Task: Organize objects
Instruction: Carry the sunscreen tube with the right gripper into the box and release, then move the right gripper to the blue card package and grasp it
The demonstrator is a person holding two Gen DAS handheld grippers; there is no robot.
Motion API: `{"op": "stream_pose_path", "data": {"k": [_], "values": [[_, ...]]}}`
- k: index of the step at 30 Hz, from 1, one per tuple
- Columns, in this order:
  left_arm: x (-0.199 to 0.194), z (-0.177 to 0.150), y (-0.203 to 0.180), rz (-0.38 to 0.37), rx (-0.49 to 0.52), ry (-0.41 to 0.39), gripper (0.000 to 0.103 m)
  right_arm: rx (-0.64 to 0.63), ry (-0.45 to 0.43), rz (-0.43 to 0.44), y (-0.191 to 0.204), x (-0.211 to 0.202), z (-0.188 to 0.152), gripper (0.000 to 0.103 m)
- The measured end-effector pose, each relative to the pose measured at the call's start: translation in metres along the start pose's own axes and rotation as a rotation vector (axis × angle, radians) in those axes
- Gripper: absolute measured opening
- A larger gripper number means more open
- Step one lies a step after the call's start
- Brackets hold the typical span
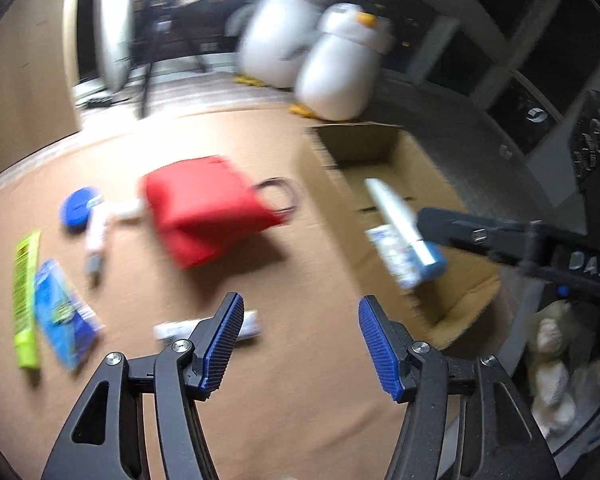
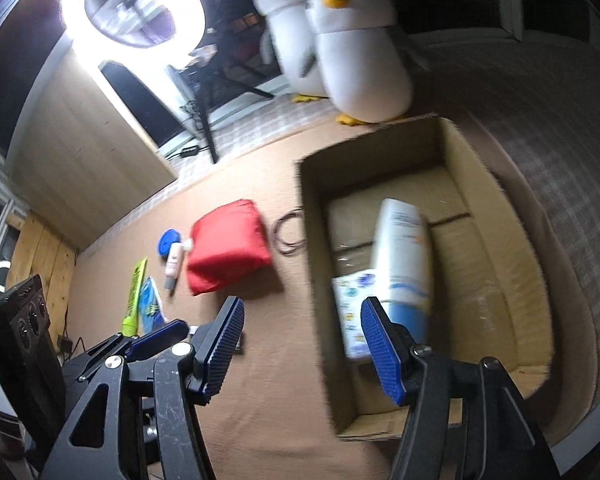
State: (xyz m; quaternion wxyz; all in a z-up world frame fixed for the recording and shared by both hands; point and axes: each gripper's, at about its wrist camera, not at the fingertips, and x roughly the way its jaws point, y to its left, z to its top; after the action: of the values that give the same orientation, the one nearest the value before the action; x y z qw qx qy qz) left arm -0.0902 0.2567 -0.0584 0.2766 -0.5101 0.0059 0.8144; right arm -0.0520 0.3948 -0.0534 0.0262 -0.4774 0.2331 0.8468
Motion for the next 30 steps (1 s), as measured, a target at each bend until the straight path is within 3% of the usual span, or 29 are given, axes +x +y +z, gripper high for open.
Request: {"op": "stream_pose_path", "data": {"k": [8,14,21,30], "values": [[-0.037,-0.036,0.102,0.104,-0.136,0.006,0.064,-0.112,0.016,0.055,0.067,0.024,0.000,0.057],[-0.063,-0.070,0.170,0.149,-0.257,0.003,0.064,-0.211,0.092,0.111,0.125,0.059,-0.010,0.057],[-0.090,-0.107,0.207,0.191,-0.311,0.001,0.064,-0.337,0.230,0.135,0.191,0.116,-0.024,0.057],[-0.115,-0.132,0.241,0.203,-0.392,-0.018,0.064,-0.441,0.336,0.103,0.235,0.173,-0.033,0.057]]}}
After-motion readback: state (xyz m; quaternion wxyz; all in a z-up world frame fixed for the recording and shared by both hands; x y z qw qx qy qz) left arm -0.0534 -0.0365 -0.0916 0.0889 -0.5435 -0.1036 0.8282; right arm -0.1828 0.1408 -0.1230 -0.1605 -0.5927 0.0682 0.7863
